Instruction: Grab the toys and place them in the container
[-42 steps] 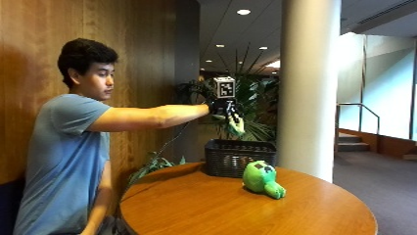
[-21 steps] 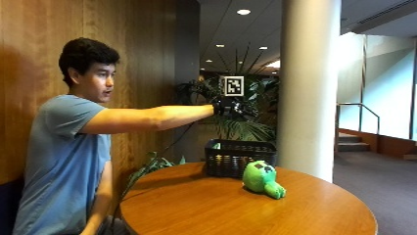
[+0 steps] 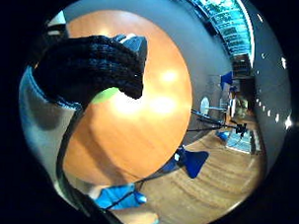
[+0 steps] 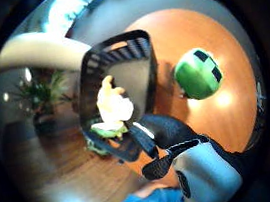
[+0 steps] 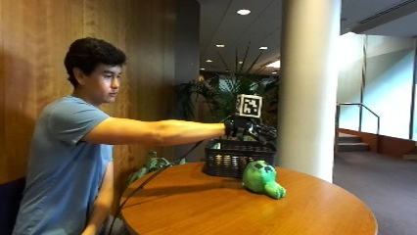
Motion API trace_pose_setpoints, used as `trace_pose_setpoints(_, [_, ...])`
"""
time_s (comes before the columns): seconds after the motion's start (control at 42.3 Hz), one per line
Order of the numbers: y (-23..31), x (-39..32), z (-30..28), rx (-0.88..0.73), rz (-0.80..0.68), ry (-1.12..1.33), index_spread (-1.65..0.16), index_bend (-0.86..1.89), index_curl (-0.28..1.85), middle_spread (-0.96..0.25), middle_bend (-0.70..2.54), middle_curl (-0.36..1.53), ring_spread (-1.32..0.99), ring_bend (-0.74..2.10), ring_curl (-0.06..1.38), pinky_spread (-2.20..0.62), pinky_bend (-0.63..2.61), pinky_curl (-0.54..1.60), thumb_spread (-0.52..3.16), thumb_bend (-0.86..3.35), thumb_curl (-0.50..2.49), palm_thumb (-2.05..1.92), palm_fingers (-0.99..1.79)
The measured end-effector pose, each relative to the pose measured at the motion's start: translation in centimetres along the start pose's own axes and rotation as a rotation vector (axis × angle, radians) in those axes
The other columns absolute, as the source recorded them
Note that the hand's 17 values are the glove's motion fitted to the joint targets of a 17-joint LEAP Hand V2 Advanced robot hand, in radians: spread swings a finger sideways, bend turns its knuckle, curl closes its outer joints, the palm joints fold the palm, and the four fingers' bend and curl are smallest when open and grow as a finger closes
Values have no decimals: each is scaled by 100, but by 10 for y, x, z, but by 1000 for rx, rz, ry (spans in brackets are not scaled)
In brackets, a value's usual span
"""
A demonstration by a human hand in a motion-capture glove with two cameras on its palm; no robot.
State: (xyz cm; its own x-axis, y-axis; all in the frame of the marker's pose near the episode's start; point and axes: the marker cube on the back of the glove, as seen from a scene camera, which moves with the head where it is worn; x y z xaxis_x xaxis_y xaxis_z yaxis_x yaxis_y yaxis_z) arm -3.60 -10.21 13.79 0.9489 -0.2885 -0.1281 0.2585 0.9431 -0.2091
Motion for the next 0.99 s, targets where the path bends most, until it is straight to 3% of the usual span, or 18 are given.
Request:
trace_pose_setpoints(0.426, [-36,24,113,-217,75,-20,-27,4,13,5,9,35,7,39,20,7,153,36,108,-1,31,4,-30])
trace_pose_setpoints(0.568, [-37,22,144,-266,34,-158,-27,2,11,5,9,31,7,42,21,6,158,37,109,0,32,10,-28])
trace_pose_setpoints(0.71, [-36,22,160,-243,161,-109,-27,7,10,6,7,26,8,55,25,2,163,38,117,15,37,38,-17])
trace_pose_setpoints(0.828, [-35,13,157,-189,59,-219,-29,12,12,5,17,27,7,60,27,-3,160,37,125,25,42,56,-4])
trace_pose_setpoints(0.993, [-35,8,155,-78,106,-240,-29,16,15,1,29,32,-4,87,34,-15,143,31,138,36,48,69,29])
